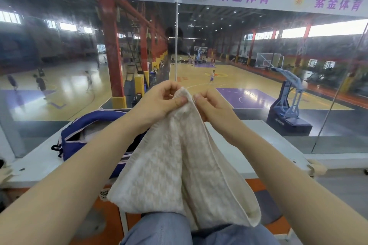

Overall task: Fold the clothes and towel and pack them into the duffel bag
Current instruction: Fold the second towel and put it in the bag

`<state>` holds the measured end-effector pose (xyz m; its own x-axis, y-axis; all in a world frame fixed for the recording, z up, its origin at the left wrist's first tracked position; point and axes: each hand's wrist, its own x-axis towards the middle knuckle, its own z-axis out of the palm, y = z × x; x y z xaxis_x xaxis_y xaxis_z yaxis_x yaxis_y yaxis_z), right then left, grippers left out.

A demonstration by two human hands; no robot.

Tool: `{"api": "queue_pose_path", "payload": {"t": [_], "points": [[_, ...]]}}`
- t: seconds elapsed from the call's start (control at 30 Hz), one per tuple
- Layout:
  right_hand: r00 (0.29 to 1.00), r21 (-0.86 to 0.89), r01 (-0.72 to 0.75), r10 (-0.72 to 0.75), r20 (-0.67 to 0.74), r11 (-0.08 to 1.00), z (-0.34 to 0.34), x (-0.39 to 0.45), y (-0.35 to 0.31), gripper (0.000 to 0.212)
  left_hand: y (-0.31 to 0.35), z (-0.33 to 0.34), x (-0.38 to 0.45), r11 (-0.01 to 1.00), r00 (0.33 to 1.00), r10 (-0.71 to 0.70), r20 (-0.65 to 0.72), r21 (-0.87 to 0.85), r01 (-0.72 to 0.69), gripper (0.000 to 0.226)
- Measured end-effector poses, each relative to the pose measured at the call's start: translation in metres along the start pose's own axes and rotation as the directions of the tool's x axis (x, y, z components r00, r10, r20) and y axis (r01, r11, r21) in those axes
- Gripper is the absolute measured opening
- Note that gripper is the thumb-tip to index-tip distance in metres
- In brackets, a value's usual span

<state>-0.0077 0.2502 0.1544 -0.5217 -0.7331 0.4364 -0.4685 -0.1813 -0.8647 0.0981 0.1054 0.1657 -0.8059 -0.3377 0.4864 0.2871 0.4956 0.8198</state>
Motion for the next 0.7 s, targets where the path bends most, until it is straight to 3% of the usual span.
{"api": "queue_pose_path", "payload": {"t": [0.07,0.13,0.2,0.23,0.3,0.4,0.5,0.63,0.7], "points": [[0.995,-0.044,-0.008,0.012,0.103,0.999,-0.005,-0.004,0.002,0.024,-0.002,-0.001,0.003,1.0,0.999,-0.001,-0.044,-0.016,0.0,0.006],[0.952,-0.233,-0.051,0.118,0.282,0.971,-0.016,-0.007,0.009,0.036,-0.003,-0.005,0.005,1.0,0.997,-0.005,-0.081,-0.024,0.003,0.004],[0.847,-0.472,-0.091,0.318,0.427,0.877,-0.027,-0.011,0.015,0.064,-0.003,-0.008,0.007,1.0,0.991,-0.014,-0.131,-0.006,0.014,0.007],[0.782,-0.553,-0.083,0.398,0.479,0.829,-0.03,-0.014,0.019,0.066,-0.002,-0.01,0.008,1.0,0.988,-0.02,-0.156,0.015,0.023,0.01],[0.687,-0.655,-0.033,0.494,0.534,0.755,-0.038,-0.02,0.028,0.046,-0.001,-0.016,0.011,0.998,0.977,-0.03,-0.211,0.052,0.042,0.015],[0.671,-0.705,-0.098,0.57,0.474,0.702,-0.059,-0.021,0.031,0.021,0.0,-0.031,0.016,0.995,0.958,-0.029,-0.287,0.083,0.055,0.013],[0.67,-0.79,-0.101,0.628,0.395,0.605,-0.089,-0.014,0.016,0.022,0.001,-0.045,0.022,0.982,0.963,-0.079,-0.258,0.145,0.119,0.01],[0.677,-0.955,0.026,0.697,0.235,0.296,-0.117,0.007,-0.013,0.009,0.004,-0.046,0.038,0.955,0.966,-0.143,-0.217,0.225,0.192,0.003],[0.722,-0.992,0.061,0.681,0.122,0.113,-0.125,0.022,-0.026,0.018,0.004,-0.044,0.05,0.944,0.962,-0.125,-0.243,0.271,0.191,0.002]]}}
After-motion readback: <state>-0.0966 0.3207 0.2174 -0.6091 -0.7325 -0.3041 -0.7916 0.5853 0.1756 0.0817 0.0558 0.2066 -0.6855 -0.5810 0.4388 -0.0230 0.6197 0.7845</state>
